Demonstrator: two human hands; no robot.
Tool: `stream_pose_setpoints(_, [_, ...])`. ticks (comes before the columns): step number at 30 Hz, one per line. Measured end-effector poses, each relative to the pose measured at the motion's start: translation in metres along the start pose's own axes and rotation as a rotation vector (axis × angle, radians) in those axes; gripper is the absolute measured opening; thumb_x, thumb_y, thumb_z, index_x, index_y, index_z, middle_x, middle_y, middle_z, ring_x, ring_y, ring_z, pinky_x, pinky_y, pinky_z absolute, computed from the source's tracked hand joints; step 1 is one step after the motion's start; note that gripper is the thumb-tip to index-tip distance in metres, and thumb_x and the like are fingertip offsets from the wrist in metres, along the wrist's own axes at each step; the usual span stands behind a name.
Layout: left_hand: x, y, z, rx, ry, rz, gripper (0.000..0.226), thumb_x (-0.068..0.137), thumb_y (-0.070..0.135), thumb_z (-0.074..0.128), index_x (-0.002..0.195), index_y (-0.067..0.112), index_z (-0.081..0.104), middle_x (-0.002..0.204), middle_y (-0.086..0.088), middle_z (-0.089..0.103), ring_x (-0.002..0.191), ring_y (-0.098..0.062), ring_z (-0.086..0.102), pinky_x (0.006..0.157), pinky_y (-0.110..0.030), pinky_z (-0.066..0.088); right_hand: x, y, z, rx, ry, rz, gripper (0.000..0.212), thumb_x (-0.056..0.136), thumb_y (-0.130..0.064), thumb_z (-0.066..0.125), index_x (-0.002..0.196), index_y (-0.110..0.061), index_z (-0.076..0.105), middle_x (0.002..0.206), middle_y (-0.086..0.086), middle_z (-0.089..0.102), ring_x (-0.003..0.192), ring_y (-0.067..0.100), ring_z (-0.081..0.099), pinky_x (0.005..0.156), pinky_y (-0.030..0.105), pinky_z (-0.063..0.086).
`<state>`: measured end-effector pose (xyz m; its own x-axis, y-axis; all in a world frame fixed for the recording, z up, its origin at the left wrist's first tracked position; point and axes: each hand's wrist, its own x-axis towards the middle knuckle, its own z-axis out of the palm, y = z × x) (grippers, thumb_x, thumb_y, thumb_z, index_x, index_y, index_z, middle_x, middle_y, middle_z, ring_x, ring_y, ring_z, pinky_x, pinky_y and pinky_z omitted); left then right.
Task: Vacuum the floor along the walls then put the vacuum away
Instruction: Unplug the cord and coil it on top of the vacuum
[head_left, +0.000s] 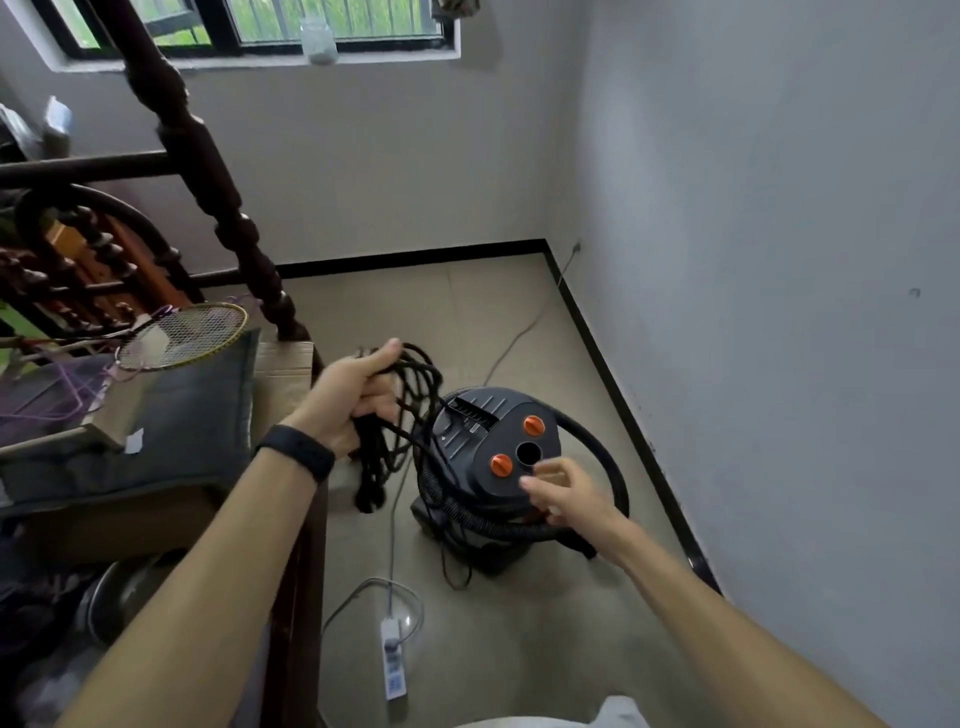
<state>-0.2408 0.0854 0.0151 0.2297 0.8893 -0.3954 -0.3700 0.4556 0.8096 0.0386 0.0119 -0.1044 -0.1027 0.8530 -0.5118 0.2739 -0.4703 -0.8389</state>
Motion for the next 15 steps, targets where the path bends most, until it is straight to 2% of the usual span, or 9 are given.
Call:
stream_pose_setpoints(3, [-0.001, -0.010, 0.018, 0.147, -0.131, -0.077, 0.032, 0.092, 0.028, 0.063, 0.066, 0.020, 0.047, 0.050, 0.009, 0.022, 0.034, -0.004, 0.019, 0.036, -0.018, 0.028, 0.015, -0.030, 0.024, -0.062, -0.011, -0.155, 0.092, 0.079, -0.048, 0.084, 0.155, -0.032, 0.034, 0.145, -0.008, 0.040, 0.132, 0.015, 0.047, 0.106, 0.035, 0.043])
stream_pose_setpoints(5, [-0.001, -0.011, 0.026, 0.169, -0.209, -0.106, 0.036, 0.096, 0.027, 0.060, 0.061, 0.021, 0.053, 0.051, 0.008, 0.022, 0.035, -0.003, 0.019, 0.037, -0.018, 0.028, 0.024, -0.048, 0.032, -0.137, -0.027, -0.257, 0.106, 0.075, -0.041, 0.087, 0.161, -0.037, 0.024, 0.151, -0.012, 0.029, 0.141, 0.011, 0.031, 0.116, 0.039, 0.035])
stream_pose_setpoints(7, [-0.003, -0.002, 0.032, 0.139, -0.249, -0.093, 0.035, 0.098, 0.027, 0.058, 0.064, 0.021, 0.051, 0.050, 0.009, 0.024, 0.034, -0.003, 0.021, 0.037, -0.017, 0.029, 0.031, -0.061, 0.039, -0.210, -0.057, -0.296, 0.094, 0.076, -0.032, 0.087, 0.156, -0.032, 0.037, 0.156, -0.009, 0.038, 0.142, 0.010, 0.034, 0.118, 0.037, 0.033])
stream_pose_setpoints(8, [-0.004, 0.005, 0.033, 0.116, -0.252, -0.068, 0.032, 0.097, 0.027, 0.059, 0.067, 0.021, 0.049, 0.050, 0.010, 0.024, 0.035, -0.003, 0.021, 0.036, -0.017, 0.029, 0.034, -0.065, 0.040, -0.214, -0.083, -0.284, 0.077, 0.078, -0.031, 0.085, 0.147, -0.029, 0.050, 0.150, -0.007, 0.050, 0.137, 0.011, 0.043, 0.115, 0.036, 0.036])
stream_pose_setpoints(9, [-0.005, 0.014, 0.035, 0.098, -0.244, -0.034, 0.030, 0.097, 0.028, 0.059, 0.070, 0.021, 0.049, 0.051, 0.010, 0.024, 0.035, -0.002, 0.022, 0.036, -0.017, 0.030, 0.034, -0.068, 0.042, -0.206, -0.112, -0.276, 0.057, 0.080, -0.033, 0.082, 0.133, -0.026, 0.063, 0.136, -0.006, 0.062, 0.127, 0.012, 0.054, 0.112, 0.036, 0.041])
stream_pose_setpoints(11, [-0.005, 0.031, 0.036, 0.092, -0.197, 0.055, 0.027, 0.096, 0.029, 0.061, 0.073, 0.021, 0.050, 0.052, 0.010, 0.023, 0.036, -0.003, 0.022, 0.037, -0.017, 0.031, 0.030, -0.069, 0.043, -0.158, -0.155, -0.293, 0.028, 0.087, -0.032, 0.079, 0.107, -0.014, 0.072, 0.105, -0.002, 0.074, 0.102, 0.012, 0.067, 0.100, 0.035, 0.050])
stream_pose_setpoints(13, [-0.005, 0.045, 0.033, 0.102, -0.124, 0.136, 0.027, 0.095, 0.029, 0.061, 0.073, 0.021, 0.048, 0.052, 0.010, 0.023, 0.036, -0.003, 0.022, 0.038, -0.018, 0.031, 0.024, -0.069, 0.039, -0.102, -0.168, -0.302, 0.024, 0.094, -0.031, 0.076, 0.099, -0.008, 0.071, 0.088, -0.002, 0.074, 0.082, 0.008, 0.069, 0.087, 0.033, 0.054])
stream_pose_setpoints(15, [-0.005, 0.053, 0.025, 0.062, -0.060, 0.179, 0.027, 0.096, 0.029, 0.059, 0.074, 0.021, 0.046, 0.048, 0.011, 0.024, 0.035, -0.002, 0.022, 0.038, -0.017, 0.031, 0.016, -0.071, 0.028, -0.046, -0.187, -0.286, 0.024, 0.092, -0.034, 0.078, 0.104, -0.014, 0.073, 0.086, 0.004, 0.074, 0.077, 0.013, 0.068, 0.078, 0.035, 0.056])
